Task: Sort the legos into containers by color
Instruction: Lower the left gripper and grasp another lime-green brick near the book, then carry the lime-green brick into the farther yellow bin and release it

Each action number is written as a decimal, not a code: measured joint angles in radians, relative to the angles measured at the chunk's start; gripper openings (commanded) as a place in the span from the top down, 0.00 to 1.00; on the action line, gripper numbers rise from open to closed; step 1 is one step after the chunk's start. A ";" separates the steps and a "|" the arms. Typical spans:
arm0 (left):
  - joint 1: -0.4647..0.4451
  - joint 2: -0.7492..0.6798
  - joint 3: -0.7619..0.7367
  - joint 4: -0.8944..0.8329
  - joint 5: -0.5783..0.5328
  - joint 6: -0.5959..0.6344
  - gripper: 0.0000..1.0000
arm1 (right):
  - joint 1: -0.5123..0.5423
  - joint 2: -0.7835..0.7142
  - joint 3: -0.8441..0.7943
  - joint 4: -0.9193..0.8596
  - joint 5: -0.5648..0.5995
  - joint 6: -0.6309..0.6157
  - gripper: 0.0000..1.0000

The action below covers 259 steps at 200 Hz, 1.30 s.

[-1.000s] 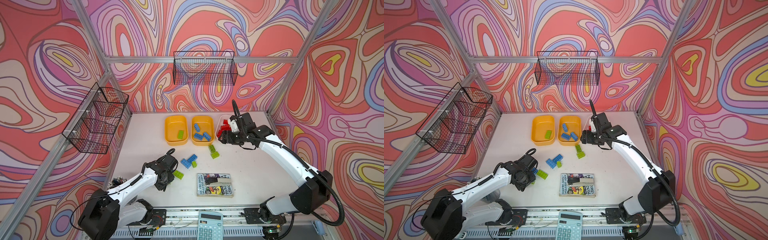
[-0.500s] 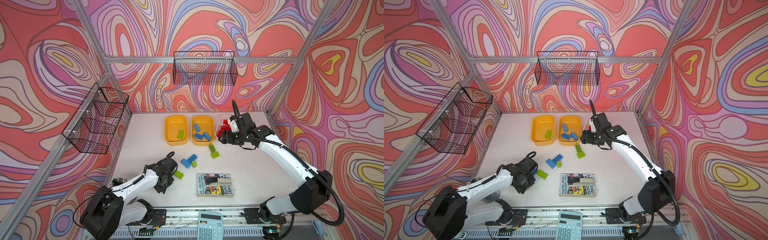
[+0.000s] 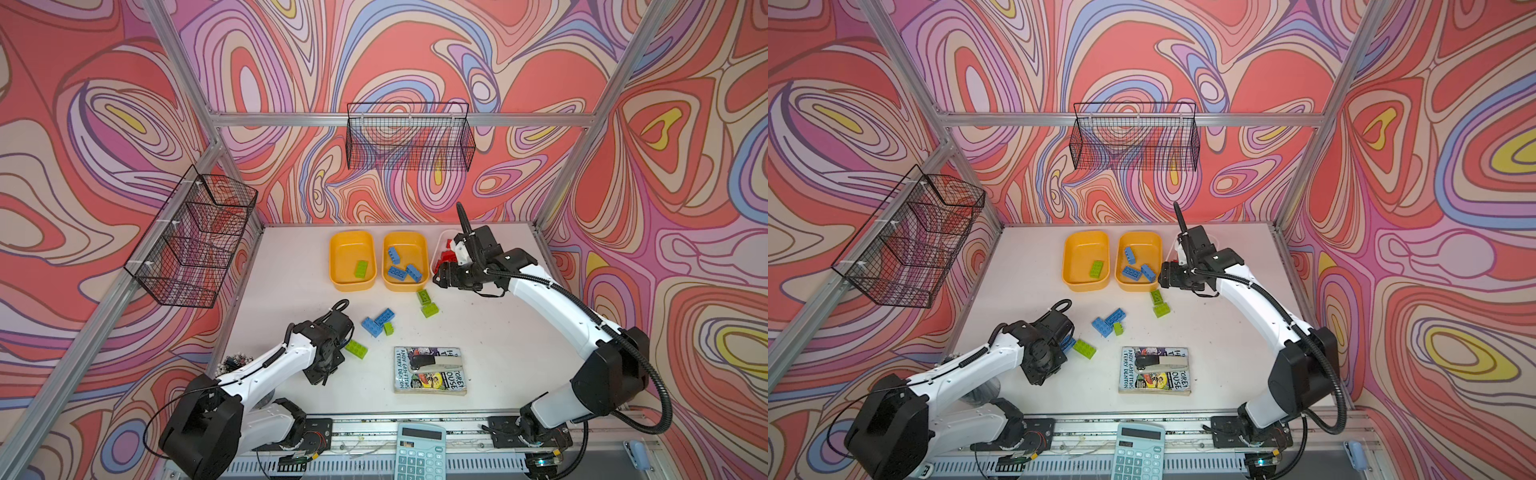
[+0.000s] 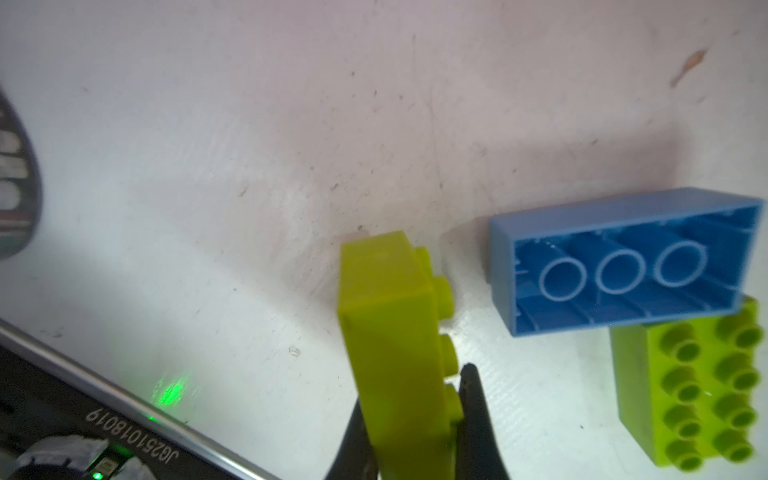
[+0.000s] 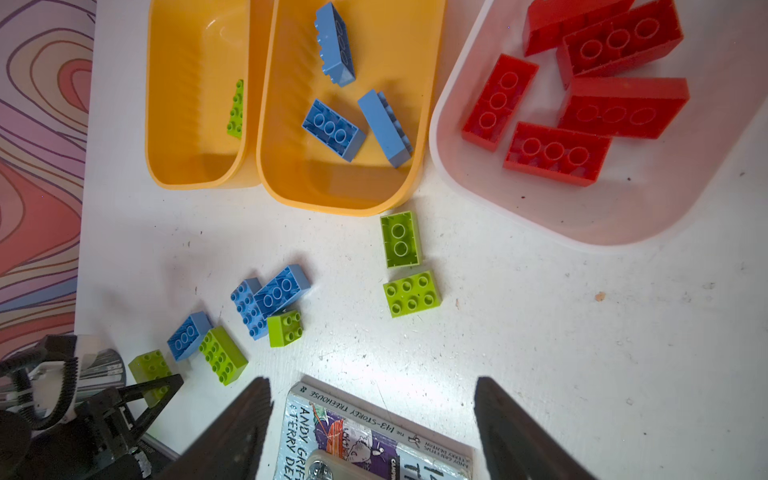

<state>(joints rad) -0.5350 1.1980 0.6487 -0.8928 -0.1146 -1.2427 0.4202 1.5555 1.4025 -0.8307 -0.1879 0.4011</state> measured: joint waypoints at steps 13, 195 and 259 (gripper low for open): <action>0.005 0.002 0.038 -0.022 -0.011 0.017 0.95 | 0.000 0.023 0.020 0.001 -0.003 -0.001 0.19; 0.249 1.023 1.360 -0.119 0.024 0.553 0.55 | -0.001 0.076 0.150 -0.020 0.114 0.024 0.18; 0.259 0.967 1.336 -0.131 0.106 0.573 0.50 | -0.001 0.109 0.218 -0.022 0.134 0.051 0.18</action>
<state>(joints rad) -0.2760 2.1651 1.9842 -1.0241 -0.0086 -0.6697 0.4194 1.6646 1.6207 -0.8528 -0.0544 0.4519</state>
